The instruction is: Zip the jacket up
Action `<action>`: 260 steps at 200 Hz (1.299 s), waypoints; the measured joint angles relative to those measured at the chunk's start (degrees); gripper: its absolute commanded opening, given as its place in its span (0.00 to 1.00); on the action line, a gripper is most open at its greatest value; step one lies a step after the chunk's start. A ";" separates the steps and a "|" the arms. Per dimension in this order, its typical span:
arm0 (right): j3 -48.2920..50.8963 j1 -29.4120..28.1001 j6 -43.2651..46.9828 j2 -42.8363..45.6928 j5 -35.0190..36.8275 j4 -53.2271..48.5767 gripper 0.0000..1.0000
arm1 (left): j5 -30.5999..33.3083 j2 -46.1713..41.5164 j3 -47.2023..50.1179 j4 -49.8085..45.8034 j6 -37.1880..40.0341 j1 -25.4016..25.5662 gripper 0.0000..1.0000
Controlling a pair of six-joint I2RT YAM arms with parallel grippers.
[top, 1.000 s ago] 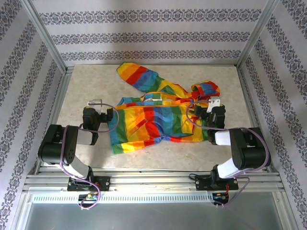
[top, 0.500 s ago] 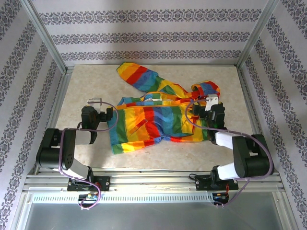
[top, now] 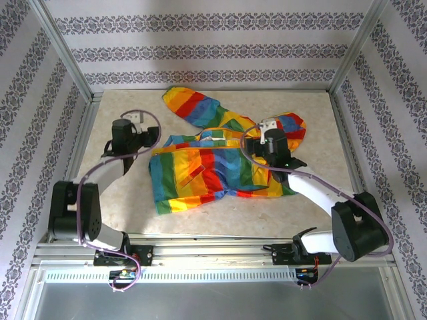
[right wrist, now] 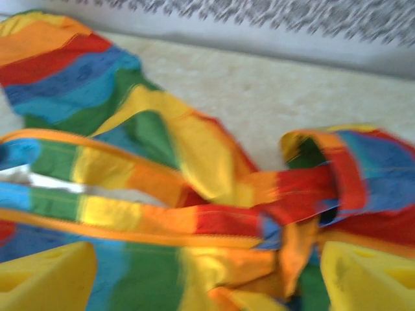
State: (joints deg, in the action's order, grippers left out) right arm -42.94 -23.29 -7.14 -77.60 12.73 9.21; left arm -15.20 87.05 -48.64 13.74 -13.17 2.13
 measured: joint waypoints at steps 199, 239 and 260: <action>-12.50 -6.16 -24.70 -23.50 -10.99 -23.89 0.16 | 3.06 48.41 -57.13 -32.76 -7.54 22.12 0.53; -25.90 -1.09 -20.87 -32.52 -12.85 -30.53 0.04 | 3.43 35.21 -35.58 -27.39 -11.17 17.66 0.51; -34.88 -0.28 -18.34 -38.36 -12.81 -34.29 0.03 | 4.79 29.14 -26.62 -25.83 -12.50 14.95 0.51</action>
State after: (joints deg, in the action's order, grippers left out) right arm -77.82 -23.57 -25.47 -115.96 -0.08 -25.08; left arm -10.41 116.18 -75.26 -12.10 -25.67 17.08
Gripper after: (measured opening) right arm 0.050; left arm 0.514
